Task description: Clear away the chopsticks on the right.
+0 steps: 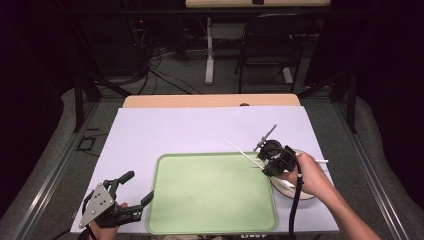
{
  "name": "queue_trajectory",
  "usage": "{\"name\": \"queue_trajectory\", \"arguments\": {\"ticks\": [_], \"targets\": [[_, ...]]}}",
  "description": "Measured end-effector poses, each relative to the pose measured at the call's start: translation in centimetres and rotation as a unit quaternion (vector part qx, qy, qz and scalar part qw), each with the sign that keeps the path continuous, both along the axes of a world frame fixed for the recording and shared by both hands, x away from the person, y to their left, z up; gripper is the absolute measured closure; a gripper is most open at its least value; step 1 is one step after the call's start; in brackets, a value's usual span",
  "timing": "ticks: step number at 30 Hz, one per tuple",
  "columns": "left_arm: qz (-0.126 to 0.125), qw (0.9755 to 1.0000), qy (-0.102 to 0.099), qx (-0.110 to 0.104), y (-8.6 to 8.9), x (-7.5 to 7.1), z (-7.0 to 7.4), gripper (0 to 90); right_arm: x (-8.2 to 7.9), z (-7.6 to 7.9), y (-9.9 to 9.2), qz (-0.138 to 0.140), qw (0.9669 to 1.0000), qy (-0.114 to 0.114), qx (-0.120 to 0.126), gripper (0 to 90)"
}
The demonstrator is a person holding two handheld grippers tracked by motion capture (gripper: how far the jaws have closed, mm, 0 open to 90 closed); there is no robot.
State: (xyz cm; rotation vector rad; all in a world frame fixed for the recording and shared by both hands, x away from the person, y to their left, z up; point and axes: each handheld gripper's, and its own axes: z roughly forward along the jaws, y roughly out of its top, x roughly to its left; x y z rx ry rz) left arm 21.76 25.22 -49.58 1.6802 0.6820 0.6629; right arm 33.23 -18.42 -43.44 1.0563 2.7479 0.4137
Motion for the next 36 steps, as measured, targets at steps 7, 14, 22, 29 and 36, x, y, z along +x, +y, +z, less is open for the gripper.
{"name": "queue_trajectory", "arguments": {"ticks": [7, 14, 22, 29, 36], "targets": [[-0.002, 1.0, 0.0, 0.001, 0.0, 0.0, 0.0, 15.2, -0.5, -1.8, 0.3, -0.01, 0.9995, 0.015, 0.025, 84.0], [0.001, 1.0, -0.001, -0.001, 0.0, 0.0, 0.0, 15.3, -1.0, -4.3, 0.1, -0.035, 0.9969, 0.048, 0.052, 84.1], [0.0, 1.0, -0.002, -0.001, 0.1, -0.1, 0.0, 15.2, -1.4, -5.5, 0.3, -0.054, 0.9928, 0.058, 0.09, 84.4], [-0.001, 1.0, -0.002, -0.001, 0.0, -0.1, 0.0, 15.3, -1.9, -7.1, -0.1, -0.081, 0.9879, 0.064, 0.116, 84.3], [0.001, 1.0, -0.001, -0.003, 0.1, 0.0, 0.0, 15.3, -1.7, -8.3, 0.2, -0.09, 0.9872, 0.073, 0.11, 84.3]]}}
